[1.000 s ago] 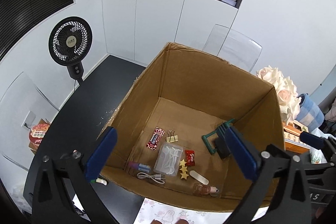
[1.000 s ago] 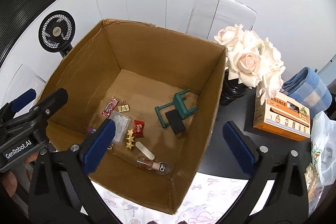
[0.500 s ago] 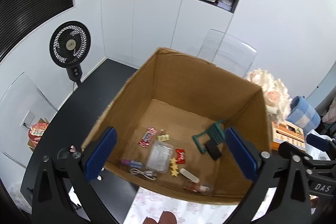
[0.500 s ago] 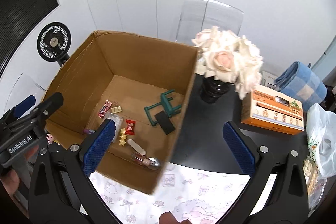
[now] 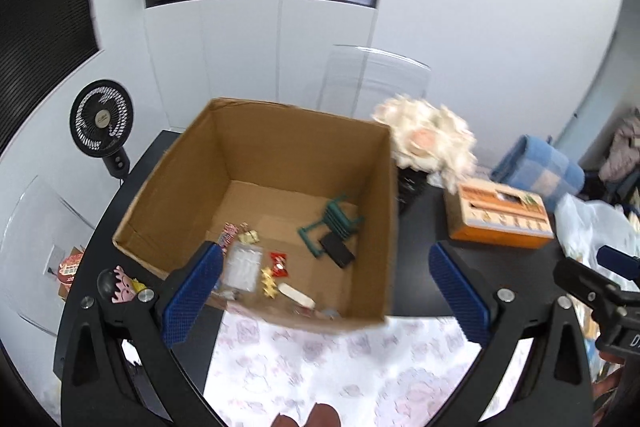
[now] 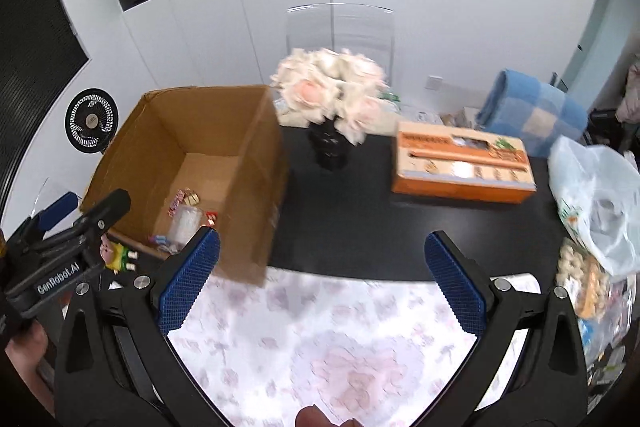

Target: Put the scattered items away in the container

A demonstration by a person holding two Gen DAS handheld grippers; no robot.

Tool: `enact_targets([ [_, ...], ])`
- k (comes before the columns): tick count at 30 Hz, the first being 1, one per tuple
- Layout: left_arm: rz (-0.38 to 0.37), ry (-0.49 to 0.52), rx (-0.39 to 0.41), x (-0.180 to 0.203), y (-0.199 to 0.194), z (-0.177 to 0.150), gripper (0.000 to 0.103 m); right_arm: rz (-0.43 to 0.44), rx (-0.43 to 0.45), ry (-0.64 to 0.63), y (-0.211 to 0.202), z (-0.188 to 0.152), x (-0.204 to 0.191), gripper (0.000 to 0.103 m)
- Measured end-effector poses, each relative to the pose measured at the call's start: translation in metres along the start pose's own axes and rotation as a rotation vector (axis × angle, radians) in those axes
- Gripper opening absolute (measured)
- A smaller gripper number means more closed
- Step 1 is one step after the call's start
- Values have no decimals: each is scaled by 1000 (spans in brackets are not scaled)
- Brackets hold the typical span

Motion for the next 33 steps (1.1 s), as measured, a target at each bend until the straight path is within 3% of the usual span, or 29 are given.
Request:
enact_targets([
  [5, -8, 66, -21, 36, -33, -36, 102, -34, 9, 5, -31, -51, 30, 103],
  [15, -14, 139, -40, 83, -66, -127, 102, -67, -28, 22, -48, -156, 47, 103],
  [22, -10, 164, -29, 94, -90, -163, 102, -93, -16, 18, -65, -190, 48, 103],
  [33, 37, 186, -21, 77, -119, -210, 102, -106, -25, -11, -83, -240, 27, 103],
])
Point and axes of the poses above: each gripper's, at about its wrist camera, not at the fingertips, and y roughly the way its jaws point, x to its right, z to its top, the point moved 5 cm from there along y, roughly the way its jaws point, and after that the axes turned 9 degrees about -x, right-handed, at the moved point
